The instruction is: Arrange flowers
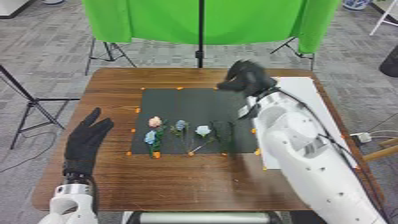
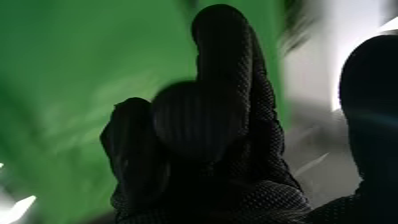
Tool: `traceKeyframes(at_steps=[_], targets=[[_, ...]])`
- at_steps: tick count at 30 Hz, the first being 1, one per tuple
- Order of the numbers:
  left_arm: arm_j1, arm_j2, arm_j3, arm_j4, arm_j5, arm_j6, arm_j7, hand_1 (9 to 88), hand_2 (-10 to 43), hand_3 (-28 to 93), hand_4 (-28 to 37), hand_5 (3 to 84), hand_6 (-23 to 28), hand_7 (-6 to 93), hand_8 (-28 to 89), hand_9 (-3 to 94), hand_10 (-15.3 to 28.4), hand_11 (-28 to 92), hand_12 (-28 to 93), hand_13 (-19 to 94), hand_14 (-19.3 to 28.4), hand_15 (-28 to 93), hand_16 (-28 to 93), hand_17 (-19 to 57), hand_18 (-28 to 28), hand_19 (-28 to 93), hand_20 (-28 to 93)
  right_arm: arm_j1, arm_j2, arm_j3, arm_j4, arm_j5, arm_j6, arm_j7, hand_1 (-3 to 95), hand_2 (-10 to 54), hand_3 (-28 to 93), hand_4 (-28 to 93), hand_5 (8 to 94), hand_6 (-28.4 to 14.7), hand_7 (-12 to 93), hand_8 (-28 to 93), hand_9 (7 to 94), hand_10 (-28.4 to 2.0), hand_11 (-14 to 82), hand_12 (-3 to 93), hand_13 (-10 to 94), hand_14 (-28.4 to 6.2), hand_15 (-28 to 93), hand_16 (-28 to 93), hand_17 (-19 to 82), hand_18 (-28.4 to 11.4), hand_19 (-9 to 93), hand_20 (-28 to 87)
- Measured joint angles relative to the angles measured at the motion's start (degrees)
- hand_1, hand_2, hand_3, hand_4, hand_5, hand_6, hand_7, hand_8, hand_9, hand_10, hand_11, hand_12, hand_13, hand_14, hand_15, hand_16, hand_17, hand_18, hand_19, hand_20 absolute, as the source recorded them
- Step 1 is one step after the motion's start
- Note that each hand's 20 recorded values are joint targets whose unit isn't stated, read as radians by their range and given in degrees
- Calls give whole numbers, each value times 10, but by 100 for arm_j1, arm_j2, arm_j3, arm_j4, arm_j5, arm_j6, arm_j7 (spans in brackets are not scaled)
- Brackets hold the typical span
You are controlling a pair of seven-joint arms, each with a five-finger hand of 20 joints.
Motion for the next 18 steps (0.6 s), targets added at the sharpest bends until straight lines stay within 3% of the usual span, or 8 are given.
traceKeyframes(at_steps=[3, 8, 10, 18], targets=[[3, -3, 0, 0, 0, 0, 1, 215, -28, 664, -228, 423, 31, 63, -50, 462, 132, 150, 133, 361, 163, 119, 49, 42, 136, 61, 208, 237, -5, 443, 396, -621, -139, 417, 294, -95, 594, -112, 606, -18, 102, -62, 716, -162, 185, 232, 828, -70, 576, 333, 572, -139, 932, 513], [3, -6, 0, 0, 4, 0, 1, 215, -27, 663, -228, 423, 30, 64, -50, 462, 133, 150, 133, 361, 163, 120, 50, 42, 136, 61, 208, 554, -57, 1329, 1134, -1444, -1923, 558, 275, -95, 581, -109, 567, -22, 84, -57, 691, -170, 175, 233, 816, -79, 585, 328, 567, -144, 932, 510], [3, -6, 0, 0, 4, 0, 1, 215, -27, 663, -228, 423, 30, 64, -50, 462, 133, 150, 133, 361, 163, 119, 50, 42, 136, 61, 208, 552, -59, 1544, 1329, -1625, -2398, 567, 275, -95, 579, -108, 566, -22, 82, -55, 691, -170, 174, 234, 816, -80, 587, 325, 566, -145, 932, 509], [-1, -11, -3, 0, 7, 0, 1, 215, -26, 661, -227, 423, 30, 64, -50, 462, 133, 150, 133, 361, 163, 120, 50, 42, 136, 60, 208, 336, -252, 1886, 1911, -2023, -2503, 583, 290, -95, 580, -110, 573, -4, 88, -58, 709, -165, 185, 236, 821, -76, 595, 316, 567, -142, 932, 504]])
